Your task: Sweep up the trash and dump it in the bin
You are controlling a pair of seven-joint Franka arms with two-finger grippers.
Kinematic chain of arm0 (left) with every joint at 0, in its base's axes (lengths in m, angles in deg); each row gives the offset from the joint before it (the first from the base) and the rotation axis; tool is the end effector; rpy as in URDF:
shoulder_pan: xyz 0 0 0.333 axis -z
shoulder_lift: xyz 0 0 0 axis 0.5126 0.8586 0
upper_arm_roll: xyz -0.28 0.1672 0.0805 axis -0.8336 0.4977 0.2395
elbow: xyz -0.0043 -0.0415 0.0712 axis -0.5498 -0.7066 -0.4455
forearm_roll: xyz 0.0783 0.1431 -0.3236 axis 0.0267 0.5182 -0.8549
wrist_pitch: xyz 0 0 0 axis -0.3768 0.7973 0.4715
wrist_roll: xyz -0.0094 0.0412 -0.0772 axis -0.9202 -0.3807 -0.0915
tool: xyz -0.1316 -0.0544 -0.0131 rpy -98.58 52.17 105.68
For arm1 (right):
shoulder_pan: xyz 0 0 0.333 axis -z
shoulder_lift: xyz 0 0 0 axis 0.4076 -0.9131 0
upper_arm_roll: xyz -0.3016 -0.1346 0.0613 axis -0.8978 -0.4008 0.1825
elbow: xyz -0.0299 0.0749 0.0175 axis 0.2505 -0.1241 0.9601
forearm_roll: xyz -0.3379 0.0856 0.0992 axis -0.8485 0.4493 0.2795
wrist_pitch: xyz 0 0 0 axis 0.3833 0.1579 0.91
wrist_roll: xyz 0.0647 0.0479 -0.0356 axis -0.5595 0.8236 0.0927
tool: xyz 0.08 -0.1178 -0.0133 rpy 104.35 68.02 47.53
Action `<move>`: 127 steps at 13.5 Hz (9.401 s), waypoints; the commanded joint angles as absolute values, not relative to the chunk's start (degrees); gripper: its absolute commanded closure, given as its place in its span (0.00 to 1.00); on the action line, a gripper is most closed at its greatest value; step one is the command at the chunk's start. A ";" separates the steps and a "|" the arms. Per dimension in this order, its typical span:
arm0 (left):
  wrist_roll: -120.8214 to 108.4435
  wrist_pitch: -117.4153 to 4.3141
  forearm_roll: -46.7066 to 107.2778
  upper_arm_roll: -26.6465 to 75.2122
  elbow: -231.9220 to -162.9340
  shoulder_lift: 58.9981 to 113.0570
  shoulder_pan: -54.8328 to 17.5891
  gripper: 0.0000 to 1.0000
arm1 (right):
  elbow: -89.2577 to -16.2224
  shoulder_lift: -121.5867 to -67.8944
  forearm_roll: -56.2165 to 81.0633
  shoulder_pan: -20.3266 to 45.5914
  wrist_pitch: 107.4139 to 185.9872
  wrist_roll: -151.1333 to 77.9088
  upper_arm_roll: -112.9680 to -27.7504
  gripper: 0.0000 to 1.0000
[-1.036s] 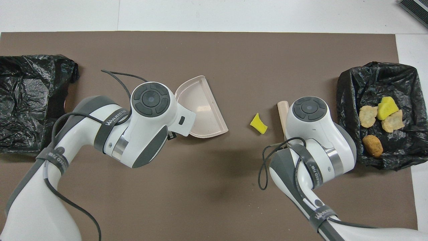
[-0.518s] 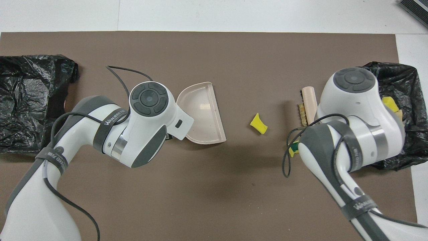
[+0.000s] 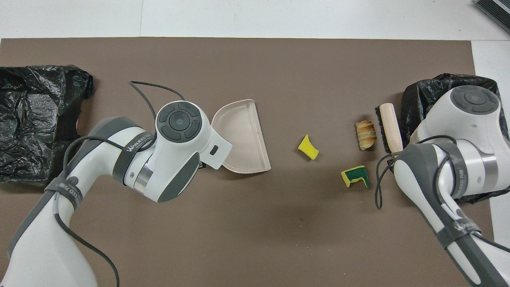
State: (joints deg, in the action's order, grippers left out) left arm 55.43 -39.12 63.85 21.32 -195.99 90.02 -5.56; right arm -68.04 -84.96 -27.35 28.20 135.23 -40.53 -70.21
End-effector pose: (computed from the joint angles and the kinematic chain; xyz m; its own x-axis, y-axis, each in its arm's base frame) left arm 0.5125 -0.2945 0.3814 0.1478 -0.9856 -0.0817 -0.9880 -0.1434 -0.0576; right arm 0.4915 0.0087 0.3668 0.9296 0.1708 -0.3266 0.2125 -0.9724 0.0964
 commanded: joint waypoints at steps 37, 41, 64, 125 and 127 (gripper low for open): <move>58.56 -40.42 64.65 21.77 -204.51 84.84 -6.32 1.00 | -94.89 -62.08 -13.60 22.83 135.87 -66.59 -70.09 1.00; 58.56 -40.42 64.65 21.77 -204.51 84.84 -6.67 1.00 | -86.74 -71.03 -13.68 18.36 136.59 -66.41 -69.74 1.00; 52.76 -40.77 64.48 21.77 -204.51 84.93 -7.99 1.00 | -68.88 -82.66 -1.35 -2.40 133.91 -67.82 -69.47 1.00; 103.01 -29.37 57.62 21.95 -182.49 87.37 -51.56 1.00 | -77.57 -82.38 1.26 -16.63 147.13 -86.09 -65.96 1.00; 106.18 -26.28 58.06 21.95 -175.88 90.98 -55.26 1.00 | -76.61 -83.26 1.26 -16.55 146.53 -86.97 -66.05 0.83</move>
State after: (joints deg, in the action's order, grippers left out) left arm 103.34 -30.36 58.53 22.83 -184.30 86.04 -52.52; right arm -76.32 -83.70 -0.24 -17.15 145.98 -86.18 -65.79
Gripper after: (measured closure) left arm 0.674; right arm 0.731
